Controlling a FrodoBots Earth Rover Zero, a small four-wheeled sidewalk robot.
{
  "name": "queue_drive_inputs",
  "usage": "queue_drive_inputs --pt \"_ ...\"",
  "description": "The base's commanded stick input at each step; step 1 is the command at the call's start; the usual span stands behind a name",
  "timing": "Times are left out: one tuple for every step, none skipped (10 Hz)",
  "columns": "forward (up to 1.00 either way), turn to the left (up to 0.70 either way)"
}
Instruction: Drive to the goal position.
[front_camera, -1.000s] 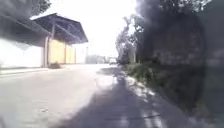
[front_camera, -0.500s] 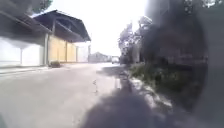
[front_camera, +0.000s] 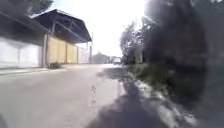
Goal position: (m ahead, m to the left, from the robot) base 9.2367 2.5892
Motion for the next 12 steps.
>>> queue_drive_inputs --pt "1.00 -0.32" --pt "1.00 -0.32" --pt "1.00 -0.32" --pt "1.00 -0.14" --pt "1.00 -0.03" --pt "1.00 -0.02" --pt "1.00 0.00" --pt "1.00 -0.01" --pt "1.00 -0.01" --pt "1.00 -0.02" --pt "1.00 -0.02" --pt "1.00 -0.02"
